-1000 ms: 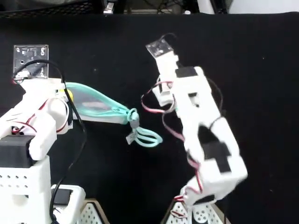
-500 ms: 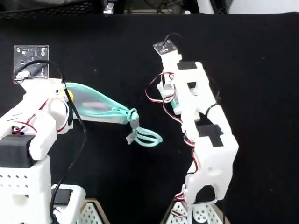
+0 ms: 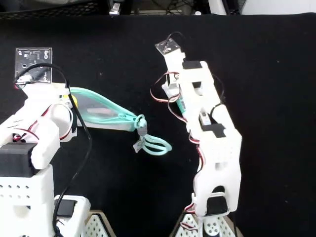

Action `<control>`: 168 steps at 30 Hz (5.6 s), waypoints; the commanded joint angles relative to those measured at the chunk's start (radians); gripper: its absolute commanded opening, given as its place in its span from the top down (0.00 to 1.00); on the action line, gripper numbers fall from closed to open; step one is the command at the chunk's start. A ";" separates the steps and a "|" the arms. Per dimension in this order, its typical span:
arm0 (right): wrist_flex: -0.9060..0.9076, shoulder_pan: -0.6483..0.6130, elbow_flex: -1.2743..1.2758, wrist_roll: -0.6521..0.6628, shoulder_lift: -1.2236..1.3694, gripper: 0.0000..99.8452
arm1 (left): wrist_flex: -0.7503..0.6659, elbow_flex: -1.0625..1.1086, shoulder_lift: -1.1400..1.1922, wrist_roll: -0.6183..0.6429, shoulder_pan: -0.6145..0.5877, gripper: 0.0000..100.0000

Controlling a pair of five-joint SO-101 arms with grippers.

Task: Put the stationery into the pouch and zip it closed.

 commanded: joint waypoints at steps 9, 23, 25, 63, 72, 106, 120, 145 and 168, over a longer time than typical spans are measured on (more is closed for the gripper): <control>0.094 0.009 0.054 0.002 -0.271 0.99 | 0.005 0.085 0.044 -0.003 0.001 0.97; 0.120 0.034 0.952 -0.025 -1.102 0.99 | 0.003 0.085 0.044 -0.003 0.001 0.97; 0.080 0.031 1.084 0.006 -1.145 0.99 | 0.003 0.085 0.044 -0.003 0.001 0.97; 0.023 -0.100 1.345 0.235 -1.158 0.83 | 0.005 0.085 0.041 -0.003 0.001 0.97; -0.018 -0.100 1.322 0.238 -1.000 0.83 | 0.006 0.085 0.041 -0.003 0.001 0.97; 0.206 -0.147 1.007 0.011 -2.075 0.99 | -0.038 0.134 0.041 -0.003 0.007 0.97; -0.612 -0.549 0.967 -0.252 -1.910 0.99 | -0.035 0.134 0.041 -0.003 0.008 0.97; -0.655 -0.701 1.040 -0.247 -1.744 0.99 | -0.038 0.153 0.040 -0.005 -0.061 0.97; -0.832 -0.631 1.017 -0.252 -1.577 0.99 | -0.058 0.159 0.040 -0.005 -0.071 0.97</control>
